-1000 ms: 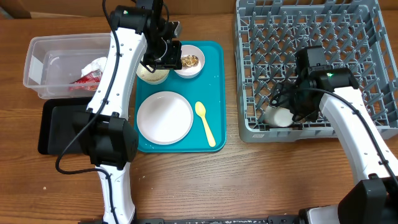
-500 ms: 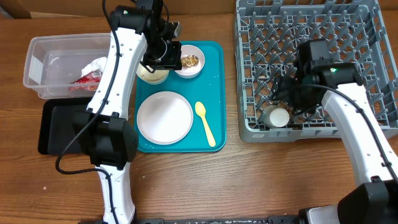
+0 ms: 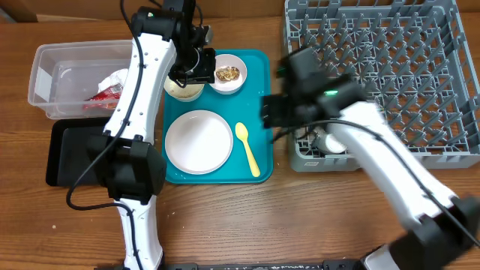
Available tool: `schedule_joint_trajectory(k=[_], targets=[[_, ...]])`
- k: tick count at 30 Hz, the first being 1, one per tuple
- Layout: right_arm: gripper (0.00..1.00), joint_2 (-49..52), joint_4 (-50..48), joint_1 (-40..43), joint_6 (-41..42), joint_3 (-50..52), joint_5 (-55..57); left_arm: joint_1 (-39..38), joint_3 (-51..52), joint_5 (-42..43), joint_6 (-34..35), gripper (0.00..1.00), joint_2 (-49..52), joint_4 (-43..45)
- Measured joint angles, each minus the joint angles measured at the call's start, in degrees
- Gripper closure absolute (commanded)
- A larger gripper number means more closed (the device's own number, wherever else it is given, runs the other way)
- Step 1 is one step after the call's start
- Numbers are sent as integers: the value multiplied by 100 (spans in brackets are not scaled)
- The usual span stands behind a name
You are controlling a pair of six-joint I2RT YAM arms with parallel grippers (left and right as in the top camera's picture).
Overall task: Sort waste into correct bins and load items into the dishwasher
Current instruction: 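Reach the right gripper to the teal tray and grasp the yellow spoon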
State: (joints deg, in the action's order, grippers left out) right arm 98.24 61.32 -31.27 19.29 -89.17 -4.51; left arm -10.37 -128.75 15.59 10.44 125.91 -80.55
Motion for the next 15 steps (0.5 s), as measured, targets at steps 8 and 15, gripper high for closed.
schedule_joint_trajectory(k=[8,15], targets=[[35,1270,-37,-675,332,-2,483,474,0,-153,262,75,0,-42],[39,1886,-236,-741,444,-2,595,483,0,-175,297,74,0,-42]])
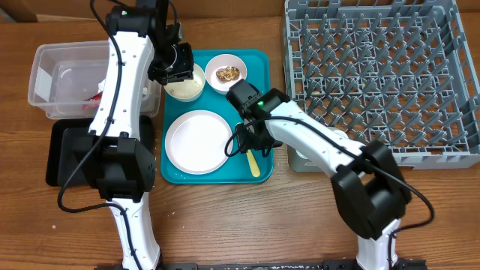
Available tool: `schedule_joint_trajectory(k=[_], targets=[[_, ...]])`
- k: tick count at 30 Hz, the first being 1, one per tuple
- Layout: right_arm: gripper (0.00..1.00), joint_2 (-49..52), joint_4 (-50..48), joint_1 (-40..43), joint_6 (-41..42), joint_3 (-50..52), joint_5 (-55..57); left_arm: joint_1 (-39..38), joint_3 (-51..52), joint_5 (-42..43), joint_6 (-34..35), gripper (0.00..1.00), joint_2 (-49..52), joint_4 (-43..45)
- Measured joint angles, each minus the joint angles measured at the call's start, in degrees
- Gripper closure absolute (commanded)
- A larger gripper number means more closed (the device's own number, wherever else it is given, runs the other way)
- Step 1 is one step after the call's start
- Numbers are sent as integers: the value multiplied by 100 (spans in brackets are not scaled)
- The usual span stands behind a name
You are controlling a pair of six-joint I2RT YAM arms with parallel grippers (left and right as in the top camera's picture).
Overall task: Sort waste into correct bins and load items into the dishwasher
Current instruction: 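Reach the right gripper to the teal tray and grasp the yellow spoon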
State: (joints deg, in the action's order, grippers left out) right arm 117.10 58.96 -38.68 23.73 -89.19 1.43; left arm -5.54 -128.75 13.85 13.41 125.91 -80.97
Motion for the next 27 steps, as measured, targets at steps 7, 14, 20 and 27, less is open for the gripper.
schedule_joint_trajectory(k=[7,14,20,27], targets=[[50,358,-385,0,15,0,-190,-9,0,-74,0,73,0,-7],[66,476,-389,0,63,-2,-389,-9,0,-125,0,71,0,-24],[84,610,-361,2,149,-70,-516,-9,0,-131,0,70,0,-46],[96,632,-291,9,245,-133,-616,-9,0,-138,0,70,0,-68]])
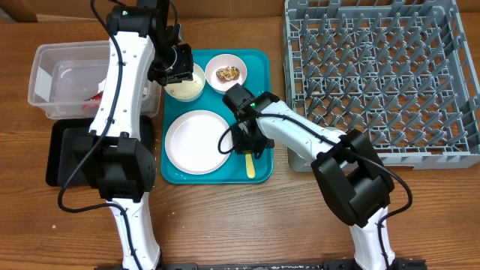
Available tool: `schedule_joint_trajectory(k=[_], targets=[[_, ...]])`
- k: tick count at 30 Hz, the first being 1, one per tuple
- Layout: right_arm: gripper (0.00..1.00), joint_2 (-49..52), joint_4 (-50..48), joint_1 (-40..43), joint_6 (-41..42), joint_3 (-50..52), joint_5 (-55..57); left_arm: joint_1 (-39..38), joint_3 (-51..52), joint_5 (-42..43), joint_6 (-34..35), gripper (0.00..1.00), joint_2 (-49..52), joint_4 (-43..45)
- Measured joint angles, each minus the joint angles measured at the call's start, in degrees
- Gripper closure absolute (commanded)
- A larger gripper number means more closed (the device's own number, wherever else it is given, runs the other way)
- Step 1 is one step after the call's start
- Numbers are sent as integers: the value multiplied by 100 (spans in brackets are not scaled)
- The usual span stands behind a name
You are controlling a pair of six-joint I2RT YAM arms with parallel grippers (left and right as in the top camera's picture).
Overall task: Sort waste into correct bins and load items into the dishwasher
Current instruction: 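Reach the right gripper to the teal tray and grasp the yellow spoon, then carry the spoon into the dish rack and release it upright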
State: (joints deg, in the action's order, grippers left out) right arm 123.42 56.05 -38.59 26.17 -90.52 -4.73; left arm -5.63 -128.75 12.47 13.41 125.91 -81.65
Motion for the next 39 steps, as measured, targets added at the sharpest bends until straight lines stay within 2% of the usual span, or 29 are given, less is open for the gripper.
schedule_joint_trajectory(k=[9,15,22,31,32,33,34,35,38,39], targets=[[96,70,1084,341,-87,-909,-63,0,0,-17,0,69,0,2],[96,-334,1554,671,-291,-1766,59,0,0,-31,0,69,0,2],[96,-1143,1510,1447,-1016,-2199,573,0,0,-33,0,65,0,2],[96,-1005,942,2680,-1967,-1825,966,0,0,-33,0,65,0,9],[93,-964,872,2765,-2076,-1797,960,0,0,-33,0,64,0,22],[80,-940,824,2813,-2168,-1779,949,0,0,-33,0,64,0,44],[59,-907,785,2865,-2280,-1766,901,0,0,-33,0,64,0,70],[49,-881,765,2900,-2376,-1762,859,0,0,-31,0,64,0,85],[35,-848,688,2922,-2634,-1727,750,-2,0,-31,0,64,0,122],[34,-848,649,2916,-2669,-1720,704,-11,0,-33,0,64,0,133]])
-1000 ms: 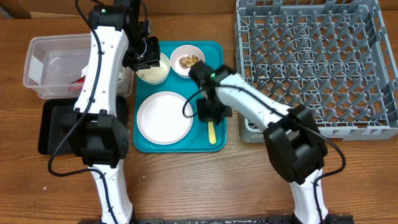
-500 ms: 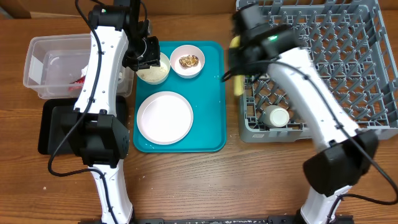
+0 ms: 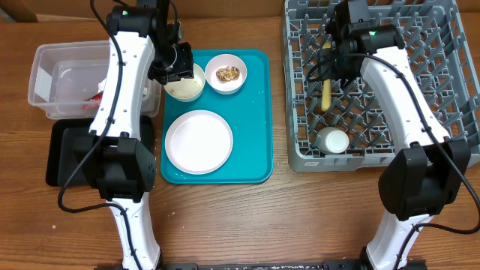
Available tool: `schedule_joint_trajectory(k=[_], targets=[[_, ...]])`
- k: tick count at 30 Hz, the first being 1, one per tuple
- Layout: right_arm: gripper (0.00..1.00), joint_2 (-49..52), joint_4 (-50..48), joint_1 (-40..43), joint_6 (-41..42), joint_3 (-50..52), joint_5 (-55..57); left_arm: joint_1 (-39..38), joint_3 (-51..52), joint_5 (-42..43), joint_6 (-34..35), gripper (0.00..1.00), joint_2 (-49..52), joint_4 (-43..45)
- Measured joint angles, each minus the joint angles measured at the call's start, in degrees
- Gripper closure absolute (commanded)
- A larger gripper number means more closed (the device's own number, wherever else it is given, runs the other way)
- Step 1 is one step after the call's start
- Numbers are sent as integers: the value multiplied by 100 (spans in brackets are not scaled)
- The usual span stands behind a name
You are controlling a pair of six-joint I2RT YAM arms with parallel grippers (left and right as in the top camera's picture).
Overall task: Sort waste into correct bins and load items into the dishwasher
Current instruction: 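Carry the spoon into the dish rack and release it upright, then grasp the rim of the pink bowl of brown food with the left gripper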
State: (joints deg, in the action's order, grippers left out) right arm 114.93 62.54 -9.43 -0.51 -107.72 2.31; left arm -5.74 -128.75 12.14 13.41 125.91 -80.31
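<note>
My right gripper (image 3: 328, 69) hangs over the grey dish rack (image 3: 420, 75), shut on a yellow spoon (image 3: 325, 96) that points down into the rack's left part. A white cup (image 3: 332, 140) lies in the rack's front left corner. On the teal tray (image 3: 255, 112) are a white plate (image 3: 199, 141), a small white bowl with food scraps (image 3: 226, 73) and a bowl of beige contents (image 3: 187, 86). My left gripper (image 3: 174, 69) sits at that bowl's left rim; its jaws are too dark to read.
A clear plastic bin (image 3: 52, 82) with a red wrapper inside stands at the far left. A black bin (image 3: 67, 154) lies in front of it, partly under the left arm. Bare wooden table runs along the front.
The right gripper was down on the spoon at the tray's front right. It now holds the spoon over the dish rack. The spoon's spot on the tray is bare. The left arm has not moved.
First the right arm was between rack and tray, and the left gripper was over the beige bowl. Then the left gripper stood at that bowl's left rim and stayed. The right gripper was over the spoon, then on it, and now holds it above the rack.
</note>
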Motion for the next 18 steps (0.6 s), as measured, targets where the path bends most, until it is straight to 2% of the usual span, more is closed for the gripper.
schedule_joint_trajectory(k=[8,18], targets=[[32,0,50,-9,-101,7,-236,-363,0,2,-20,61,0,302],[31,-92,177,-26,184,-138,-1204,-903,0,-2,-28,57,0,616]])
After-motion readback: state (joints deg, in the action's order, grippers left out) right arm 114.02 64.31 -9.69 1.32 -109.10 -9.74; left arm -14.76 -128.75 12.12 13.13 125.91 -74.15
